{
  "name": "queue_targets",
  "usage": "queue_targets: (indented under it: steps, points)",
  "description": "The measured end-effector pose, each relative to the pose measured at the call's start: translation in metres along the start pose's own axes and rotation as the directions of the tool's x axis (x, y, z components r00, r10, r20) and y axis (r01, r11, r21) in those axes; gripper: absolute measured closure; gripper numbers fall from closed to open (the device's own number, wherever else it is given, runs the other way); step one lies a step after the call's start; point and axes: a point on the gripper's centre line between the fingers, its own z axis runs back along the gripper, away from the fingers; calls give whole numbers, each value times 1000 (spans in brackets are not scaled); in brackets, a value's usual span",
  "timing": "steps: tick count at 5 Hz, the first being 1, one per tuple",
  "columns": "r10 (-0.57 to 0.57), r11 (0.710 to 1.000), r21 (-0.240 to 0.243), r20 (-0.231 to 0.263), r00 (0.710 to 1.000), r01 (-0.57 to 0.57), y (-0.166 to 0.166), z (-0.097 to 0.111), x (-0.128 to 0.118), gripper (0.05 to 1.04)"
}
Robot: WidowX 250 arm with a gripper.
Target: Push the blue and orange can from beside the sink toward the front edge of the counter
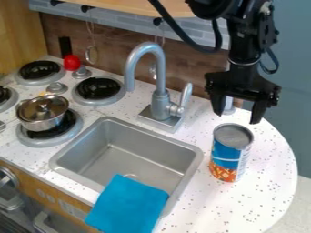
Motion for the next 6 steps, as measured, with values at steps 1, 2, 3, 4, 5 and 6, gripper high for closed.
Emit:
queue_targets:
  steps: [1,2,3,4,5,6]
  points:
    - [17,1000,16,2,1000,-17,18,0,7,83]
    - [32,999,27,14,999,-32,34,-2,12,83]
    - [30,999,35,15,999,-30,43,-3,14,83]
    - [31,999,33,36,999,-32,51,-3,19,83]
    - [41,999,28,59,997,-43,51,-7,24,83]
    - [51,997,51,42,998,-54,44,-33,32,83]
